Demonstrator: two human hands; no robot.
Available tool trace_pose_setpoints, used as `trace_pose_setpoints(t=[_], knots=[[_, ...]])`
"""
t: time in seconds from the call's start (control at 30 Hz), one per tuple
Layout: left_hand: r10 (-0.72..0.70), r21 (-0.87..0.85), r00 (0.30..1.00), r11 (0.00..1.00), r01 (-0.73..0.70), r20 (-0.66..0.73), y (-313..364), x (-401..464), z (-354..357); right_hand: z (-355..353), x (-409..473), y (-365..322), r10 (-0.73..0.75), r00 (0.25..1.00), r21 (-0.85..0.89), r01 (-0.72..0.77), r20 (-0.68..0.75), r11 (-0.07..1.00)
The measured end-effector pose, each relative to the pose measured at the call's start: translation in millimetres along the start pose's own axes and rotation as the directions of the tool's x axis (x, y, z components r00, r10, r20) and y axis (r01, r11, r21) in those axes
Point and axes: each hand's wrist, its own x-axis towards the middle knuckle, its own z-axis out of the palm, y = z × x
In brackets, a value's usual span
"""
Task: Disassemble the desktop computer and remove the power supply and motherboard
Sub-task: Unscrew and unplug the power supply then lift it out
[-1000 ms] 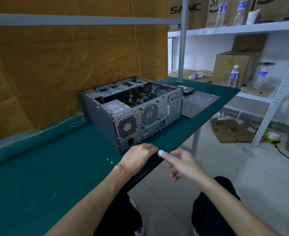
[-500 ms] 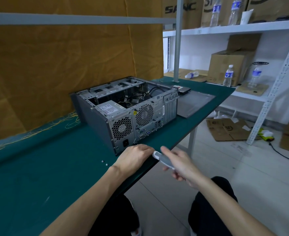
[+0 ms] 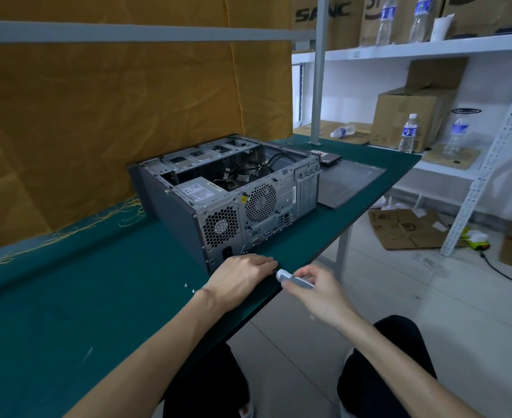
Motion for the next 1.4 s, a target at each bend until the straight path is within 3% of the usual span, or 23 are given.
trace_pose_setpoints(t=[0.07,0.13,0.17,0.2,0.27,0.37,0.43,0.47,0.5,0.57,0.63,0.7,0.77,0.8,0.87,0.93,1.03,1.1,1.17,1.23,1.4], knots=[[0.001,0.039,1.000,0.999,-0.001,-0.006,1,-2,-2,-6,0,-5,0.139,0.976,0.136,-0.162,0.165,0.977],[-0.001,0.067,0.999,0.998,0.004,-0.034,3,-6,-2,-11,-1,-10,0.206,0.920,0.126,-0.260,0.332,0.957],[-0.002,0.074,0.999,0.997,0.005,-0.045,3,-7,-1,-12,0,-11,0.202,0.915,0.099,-0.250,0.349,0.963],[-0.003,0.078,0.999,0.997,0.007,-0.046,3,-7,0,-11,1,-11,0.165,0.937,0.067,-0.195,0.308,0.979],[0.005,0.056,1.000,0.998,-0.004,-0.019,1,-4,1,-7,4,-8,-0.012,0.996,-0.097,0.021,0.090,0.995],[0.036,0.049,0.998,0.998,-0.039,0.055,-1,2,-2,2,7,1,-0.269,0.958,-0.361,0.215,-0.105,0.907],[0.055,0.070,0.995,0.996,-0.061,0.082,-2,3,-5,4,7,3,-0.218,0.972,-0.340,0.178,-0.082,0.924],[0.066,0.089,0.994,0.993,-0.073,0.083,-2,2,-6,1,6,0,-0.118,0.993,-0.271,0.106,-0.027,0.957],[0.073,0.105,0.995,0.991,-0.080,0.074,-2,1,-7,-3,6,-4,0.017,0.998,-0.176,-0.006,0.060,0.984],[0.078,0.128,0.996,0.988,-0.083,0.040,-4,-1,-7,-13,4,-12,0.205,0.941,-0.039,-0.202,0.269,0.979],[0.069,0.149,0.998,0.986,-0.070,0.012,-5,-2,-4,-18,5,-14,0.155,0.948,-0.081,-0.138,0.277,0.987],[0.059,0.138,0.998,0.989,-0.058,-0.001,-4,-1,-2,-14,3,-12,-0.066,0.995,-0.285,0.083,0.070,0.955],[0.061,0.085,0.998,0.995,-0.062,0.007,-4,3,-2,-5,2,-10,-0.280,0.956,-0.437,0.217,-0.085,0.873],[0.064,0.075,0.998,0.995,-0.066,0.028,-4,4,-3,-1,2,-9,-0.313,0.944,-0.448,0.235,-0.107,0.862],[0.056,0.104,0.995,0.992,-0.064,0.081,-4,5,-3,0,4,-9,-0.243,0.966,-0.399,0.189,-0.088,0.897],[0.036,0.157,0.996,0.986,-0.049,0.086,-5,3,-4,-5,5,-13,-0.063,0.998,-0.355,0.068,0.026,0.932],[0.030,0.193,1.000,0.981,-0.031,0.009,-2,-2,-8,-14,6,-20,0.198,0.939,-0.183,-0.150,0.281,0.972],[0.049,0.179,0.996,0.983,-0.035,-0.071,-2,-3,-7,-12,6,-19,0.169,0.945,-0.163,-0.127,0.279,0.978],[0.042,0.130,0.994,0.991,-0.029,-0.096,-2,-5,-7,-6,7,-15,0.027,0.996,-0.297,-0.001,0.083,0.955],[0.021,0.085,0.998,0.996,-0.016,-0.060,-5,-7,-6,-2,7,-11,-0.099,0.994,-0.439,0.066,-0.052,0.896],[0.011,0.121,1.000,0.993,-0.011,0.006,-11,-8,-6,4,2,-11,-0.093,0.995,-0.461,0.068,-0.031,0.885]])
